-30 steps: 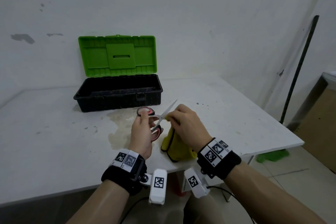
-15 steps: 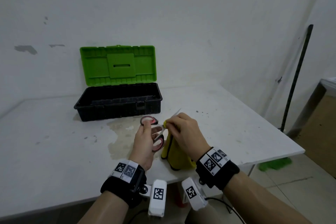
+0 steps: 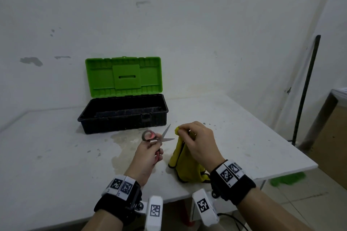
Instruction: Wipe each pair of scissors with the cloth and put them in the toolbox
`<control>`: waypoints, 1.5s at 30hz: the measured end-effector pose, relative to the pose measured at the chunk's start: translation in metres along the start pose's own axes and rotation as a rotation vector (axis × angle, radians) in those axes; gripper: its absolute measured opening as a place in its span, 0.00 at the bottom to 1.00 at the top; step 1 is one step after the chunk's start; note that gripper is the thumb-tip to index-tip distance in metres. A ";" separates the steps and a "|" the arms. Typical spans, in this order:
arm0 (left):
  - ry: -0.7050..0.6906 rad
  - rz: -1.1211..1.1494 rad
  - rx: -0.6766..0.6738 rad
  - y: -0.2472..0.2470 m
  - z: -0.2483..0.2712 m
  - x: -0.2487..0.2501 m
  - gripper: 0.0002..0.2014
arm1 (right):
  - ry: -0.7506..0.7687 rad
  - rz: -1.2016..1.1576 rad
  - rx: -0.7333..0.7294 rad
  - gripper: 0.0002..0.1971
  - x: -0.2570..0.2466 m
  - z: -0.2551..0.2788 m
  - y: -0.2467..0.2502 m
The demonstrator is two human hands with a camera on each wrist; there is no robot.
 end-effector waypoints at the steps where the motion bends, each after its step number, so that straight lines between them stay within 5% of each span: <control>1: -0.001 -0.054 -0.014 0.001 0.001 0.002 0.10 | -0.024 -0.018 -0.013 0.06 0.002 0.000 0.000; 7: 0.038 -0.434 -0.074 0.003 0.003 0.007 0.09 | -0.134 -0.154 -0.144 0.08 0.012 -0.002 -0.011; 11: 0.082 -0.518 -0.060 0.010 0.002 0.005 0.18 | -0.198 -0.250 -0.185 0.04 0.021 -0.001 -0.010; 18: 0.150 -0.593 -0.101 0.014 0.000 0.000 0.05 | -0.376 -0.367 -0.334 0.05 0.042 0.005 -0.025; 26: 0.162 -0.413 -0.076 0.016 0.002 -0.003 0.01 | -0.300 -0.340 -0.416 0.07 0.031 0.009 -0.031; 31: 0.110 -0.351 -0.096 0.018 0.002 0.000 0.07 | -0.238 -0.088 -0.358 0.05 0.027 0.000 -0.009; 39: 0.093 -0.269 -0.064 0.015 -0.001 -0.003 0.13 | 0.070 0.044 -0.294 0.06 -0.013 0.007 -0.034; 45: 0.077 -0.279 -0.048 0.013 -0.001 -0.001 0.10 | 0.027 0.006 -0.245 0.07 -0.011 0.005 -0.038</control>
Point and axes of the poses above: each hand's wrist, its own z-axis away from the middle knuckle, its own y-axis out of the back of the hand, x = y × z, the point moved 9 cm from there along -z, towards the middle knuckle, and after that the axes turned 14 degrees about -x, right-handed, at the moved point
